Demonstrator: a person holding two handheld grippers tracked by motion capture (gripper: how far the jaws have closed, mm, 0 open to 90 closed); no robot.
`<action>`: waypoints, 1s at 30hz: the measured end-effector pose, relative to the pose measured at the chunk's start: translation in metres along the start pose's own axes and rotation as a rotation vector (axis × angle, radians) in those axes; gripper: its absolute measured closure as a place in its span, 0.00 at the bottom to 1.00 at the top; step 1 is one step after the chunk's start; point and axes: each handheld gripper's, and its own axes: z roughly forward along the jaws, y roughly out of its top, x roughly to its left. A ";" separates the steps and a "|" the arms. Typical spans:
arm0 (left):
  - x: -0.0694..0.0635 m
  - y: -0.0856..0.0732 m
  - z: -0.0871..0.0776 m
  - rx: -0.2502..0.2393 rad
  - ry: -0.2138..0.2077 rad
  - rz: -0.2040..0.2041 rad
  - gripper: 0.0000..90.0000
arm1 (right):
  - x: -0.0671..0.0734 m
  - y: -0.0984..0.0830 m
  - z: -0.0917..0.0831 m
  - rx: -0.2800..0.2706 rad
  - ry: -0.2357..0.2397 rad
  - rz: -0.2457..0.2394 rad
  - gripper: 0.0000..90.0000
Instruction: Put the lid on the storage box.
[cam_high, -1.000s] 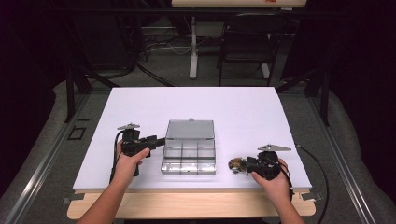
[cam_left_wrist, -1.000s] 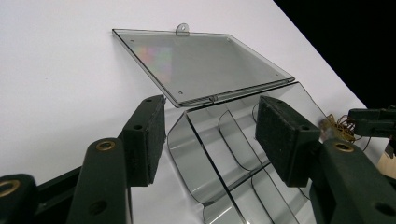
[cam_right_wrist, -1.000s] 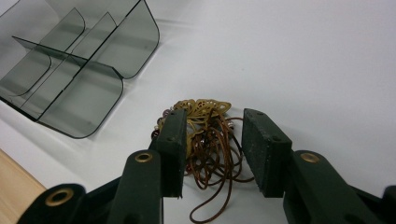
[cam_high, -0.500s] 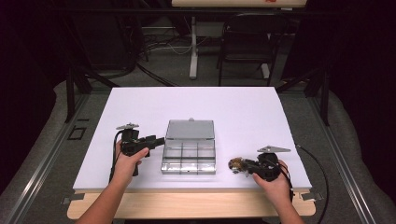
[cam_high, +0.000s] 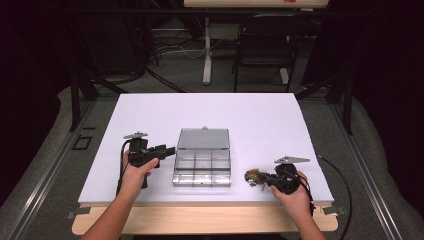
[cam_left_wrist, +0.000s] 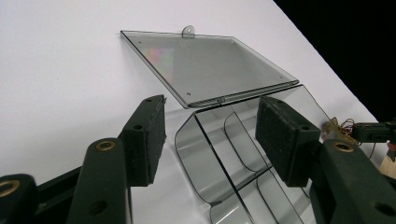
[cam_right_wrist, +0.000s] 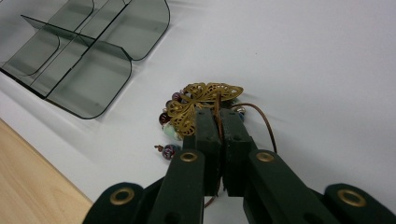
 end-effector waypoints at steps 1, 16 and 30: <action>0.000 0.000 0.000 0.002 0.000 0.001 0.48 | 0.000 0.000 0.000 0.000 -0.002 -0.002 0.98; 0.001 0.000 0.000 -0.001 0.003 -0.002 0.48 | 0.010 0.006 -0.009 -0.069 0.025 -0.031 0.98; 0.003 0.000 -0.003 -0.011 0.007 -0.007 0.48 | 0.020 0.017 -0.010 -0.102 0.043 -0.060 0.99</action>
